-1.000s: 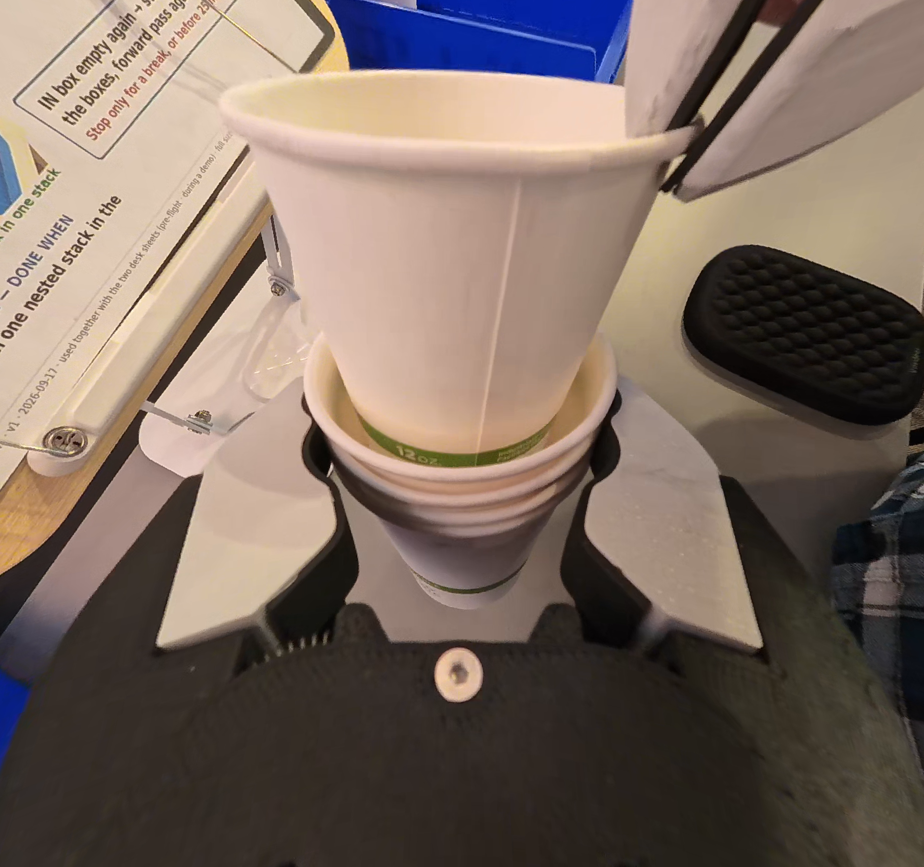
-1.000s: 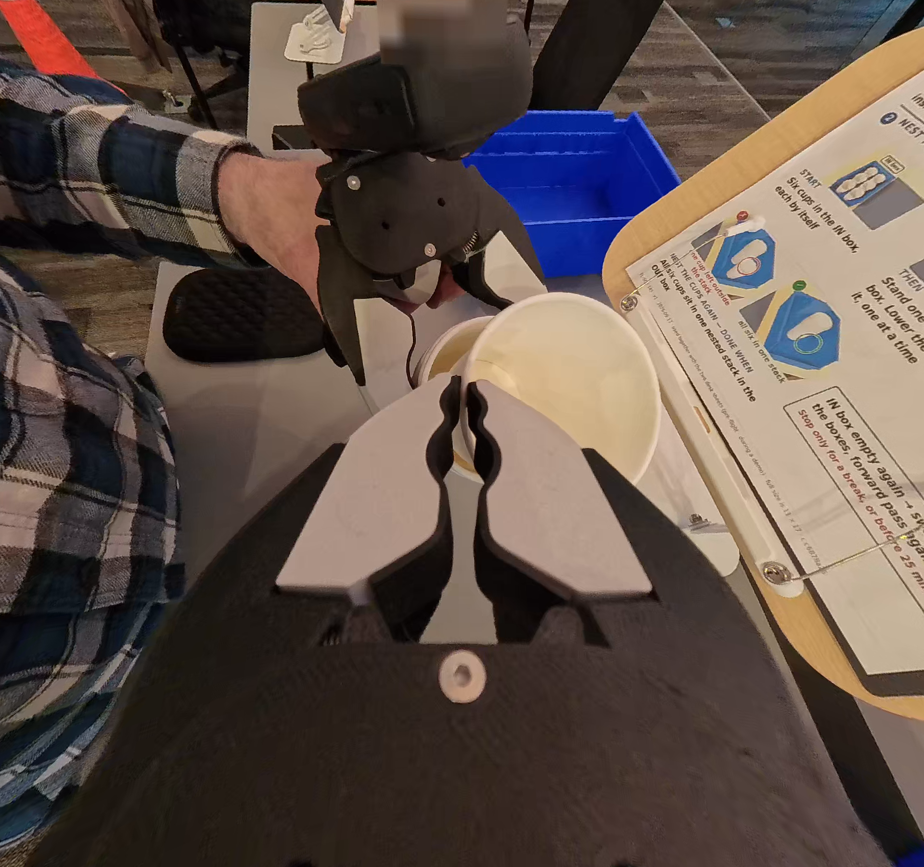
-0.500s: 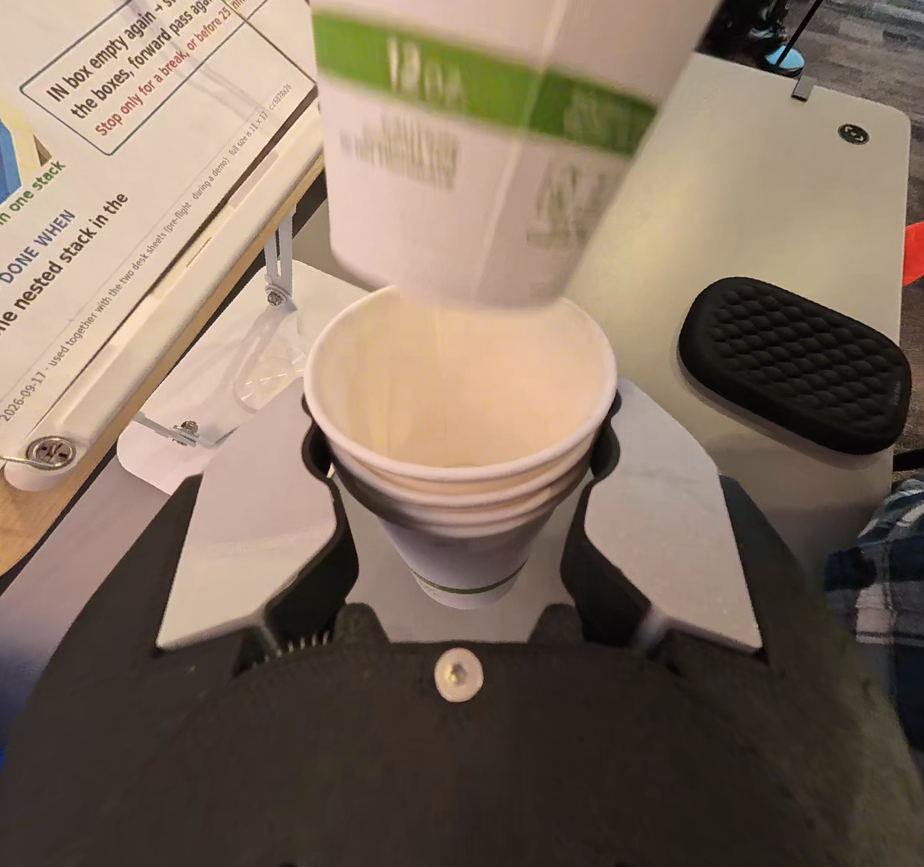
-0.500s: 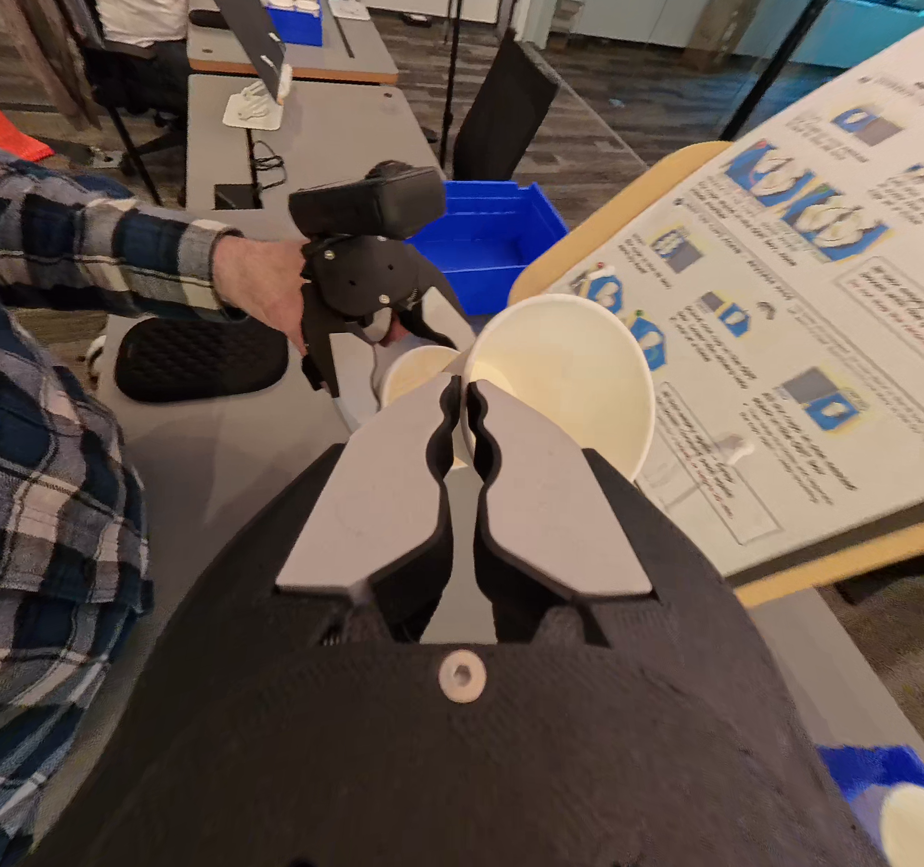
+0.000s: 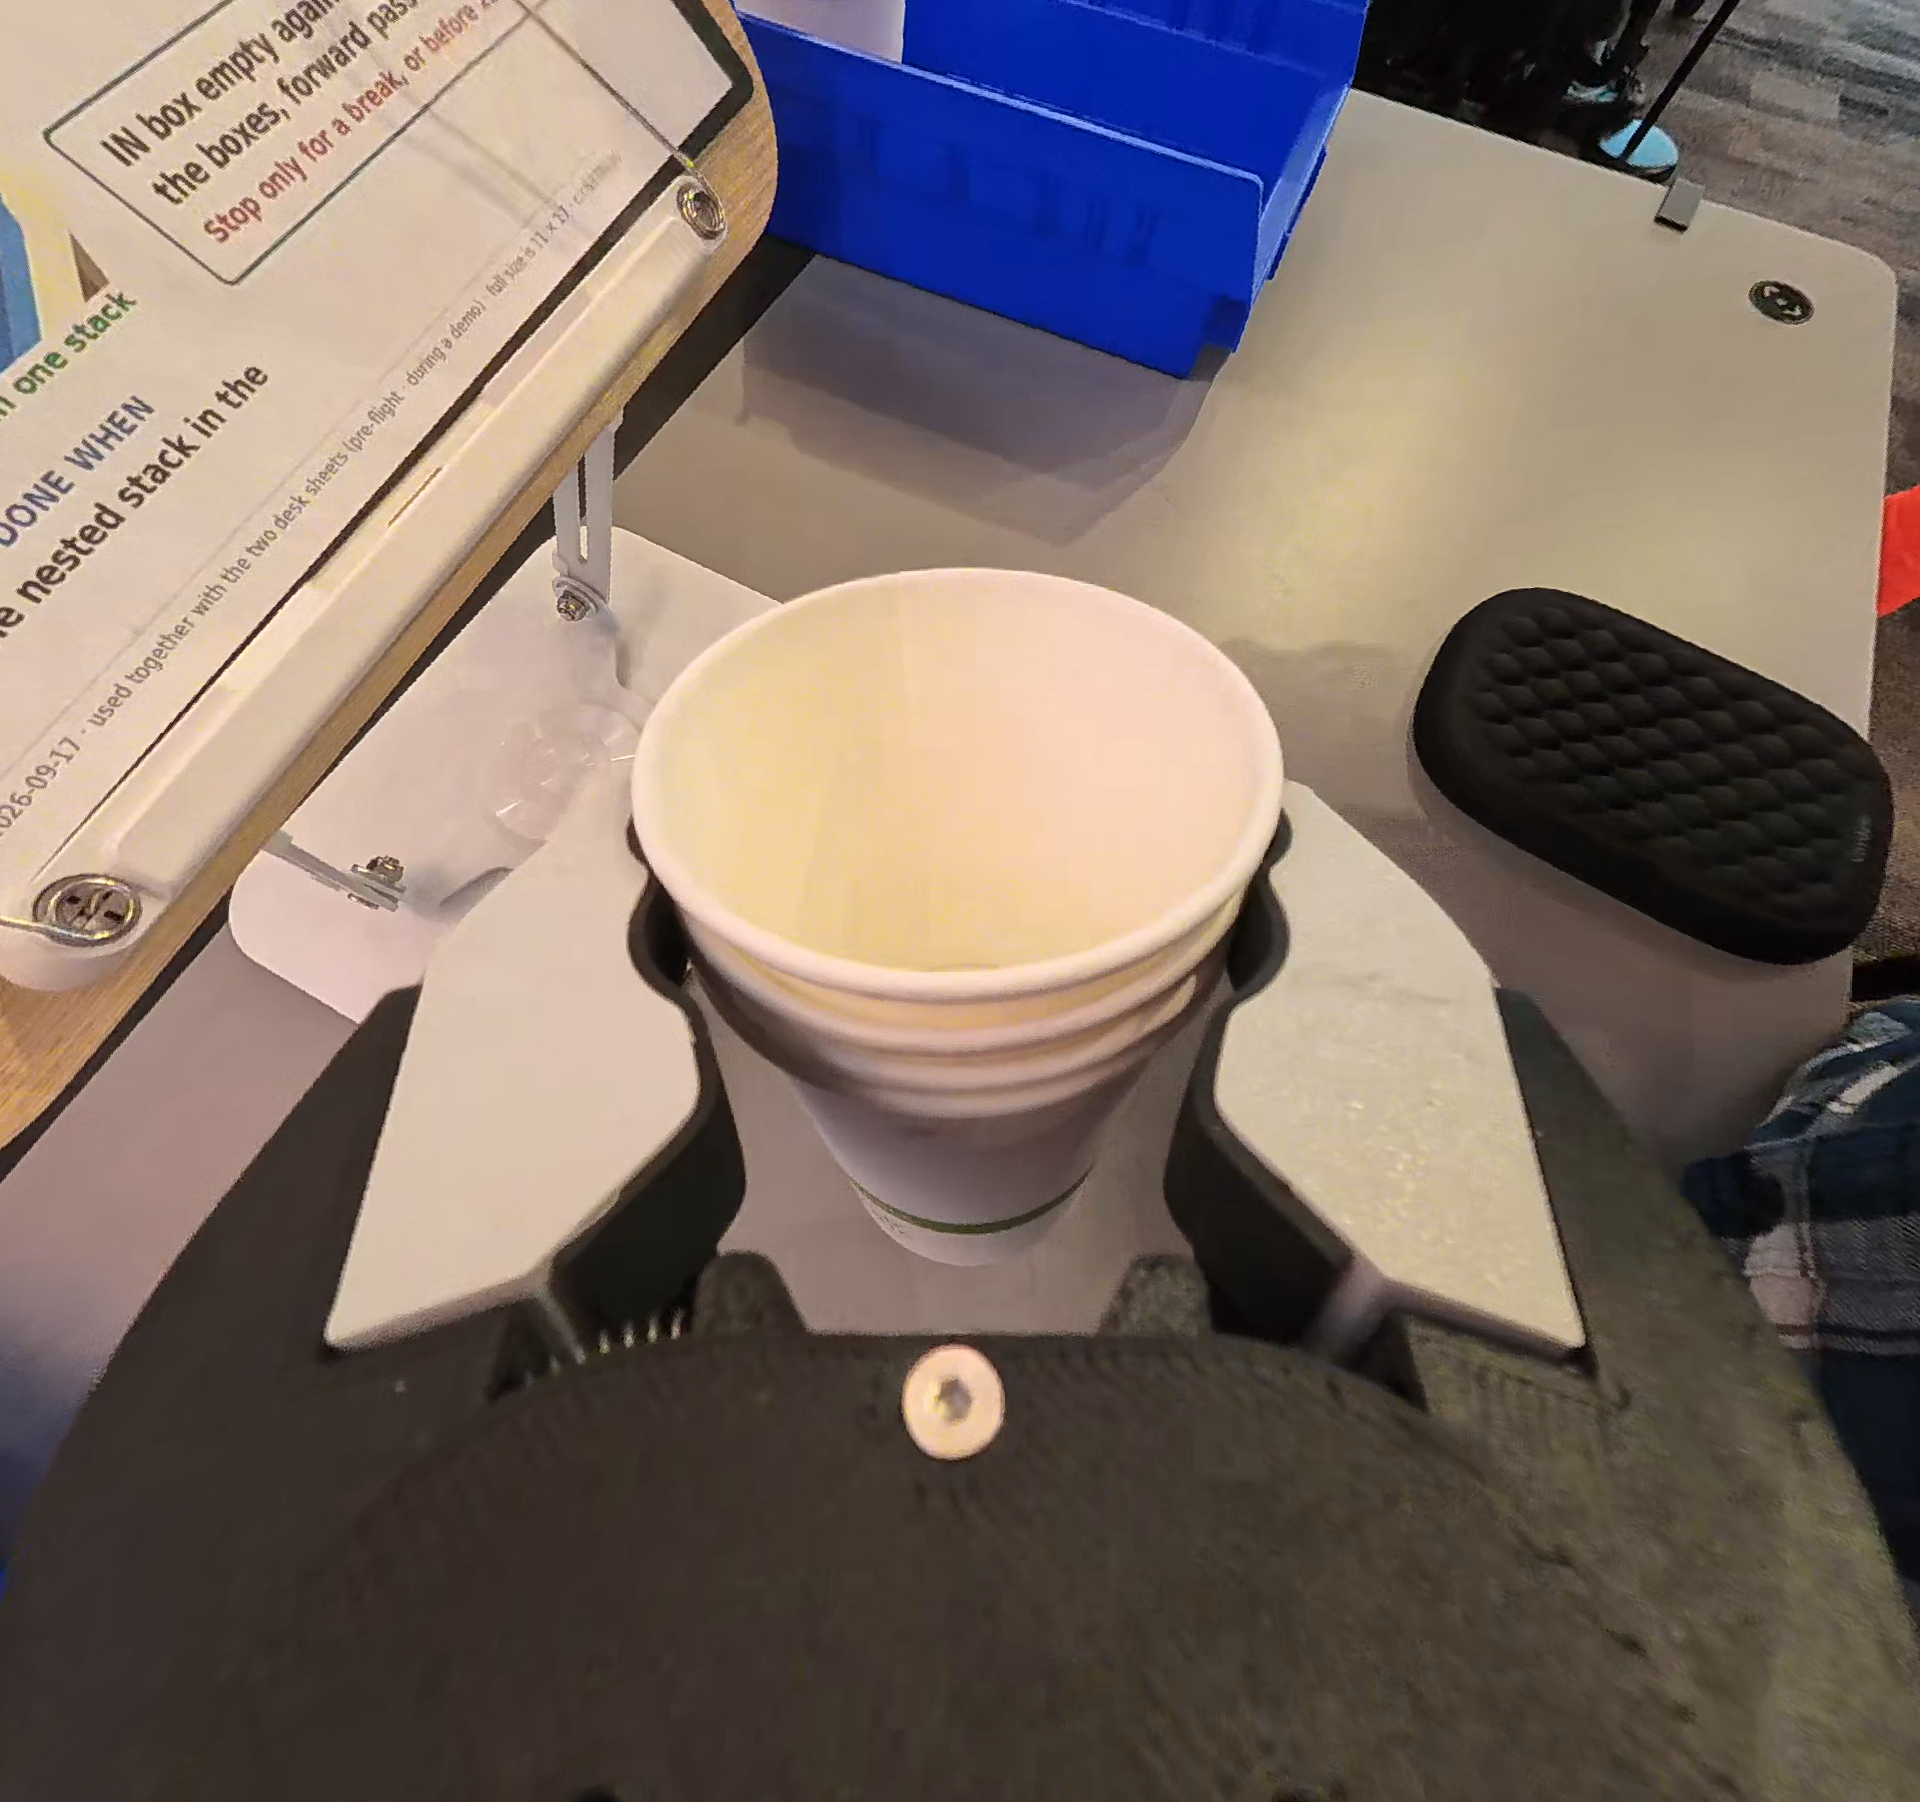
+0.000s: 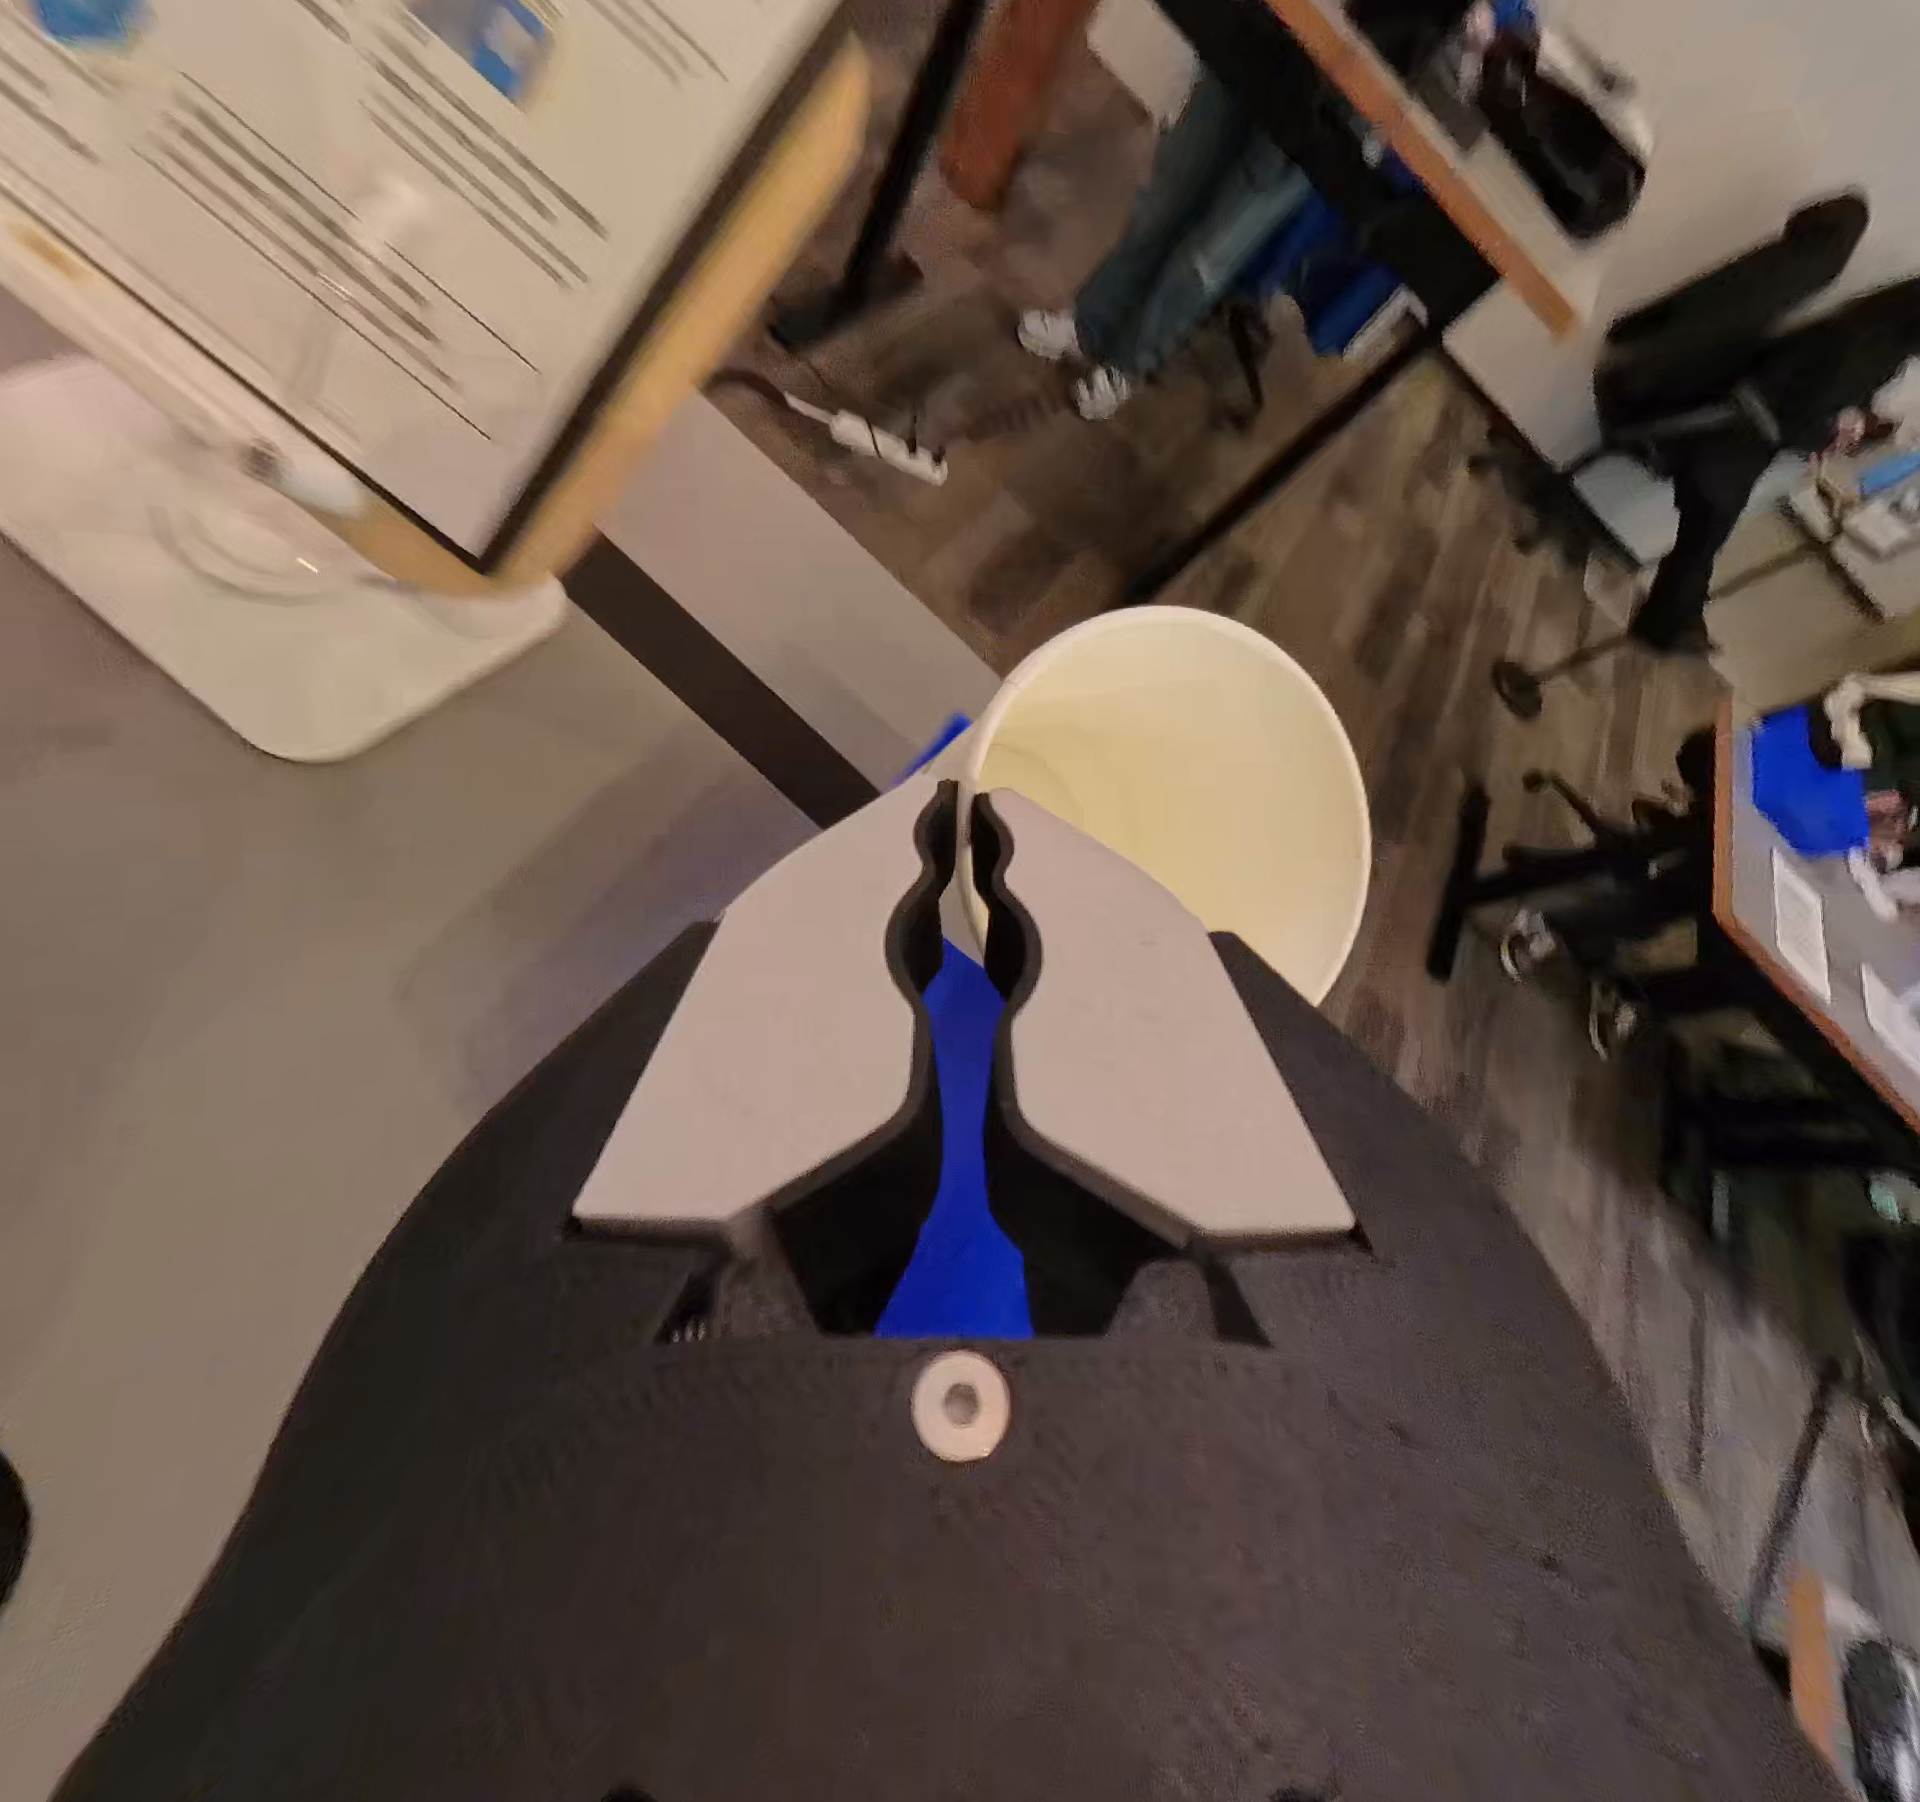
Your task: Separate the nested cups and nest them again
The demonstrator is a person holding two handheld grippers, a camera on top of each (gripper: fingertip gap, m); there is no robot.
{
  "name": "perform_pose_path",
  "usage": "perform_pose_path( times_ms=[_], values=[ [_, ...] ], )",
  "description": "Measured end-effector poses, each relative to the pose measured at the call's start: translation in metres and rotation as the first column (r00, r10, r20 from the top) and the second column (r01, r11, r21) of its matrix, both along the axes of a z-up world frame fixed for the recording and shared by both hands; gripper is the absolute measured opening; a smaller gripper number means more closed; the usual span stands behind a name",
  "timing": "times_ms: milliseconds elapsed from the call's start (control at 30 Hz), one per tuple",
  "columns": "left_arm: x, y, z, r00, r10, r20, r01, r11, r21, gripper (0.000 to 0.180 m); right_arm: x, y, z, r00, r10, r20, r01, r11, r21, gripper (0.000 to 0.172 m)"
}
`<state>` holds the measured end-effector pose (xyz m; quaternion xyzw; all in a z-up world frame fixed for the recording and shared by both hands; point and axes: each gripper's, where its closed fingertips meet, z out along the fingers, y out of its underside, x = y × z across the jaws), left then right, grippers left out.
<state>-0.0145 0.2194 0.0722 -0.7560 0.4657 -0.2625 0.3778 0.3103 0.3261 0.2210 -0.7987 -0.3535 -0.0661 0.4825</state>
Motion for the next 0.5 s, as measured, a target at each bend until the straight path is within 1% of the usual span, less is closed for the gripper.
perform_pose_path(
  times_ms=[100,300,500],
  values=[
    [0.001,0.001,-0.003,1.000,0.004,-0.003,-0.004,1.000,-0.006,0.104,0.036,0.022,-0.023,0.998,-0.063,0.020,0.064,0.997,-0.042,0.003],
    [0.005,0.004,-0.009,1.000,0.014,-0.015,-0.014,1.000,-0.021,0.104,0.085,0.063,-0.093,0.990,-0.136,0.047,0.142,0.976,-0.166,0.004],
    [0.004,0.007,-0.014,0.999,0.033,-0.031,-0.034,0.999,-0.033,0.104,0.098,0.090,-0.152,0.991,-0.125,0.048,0.133,0.958,-0.254,0.004]
  ],
)
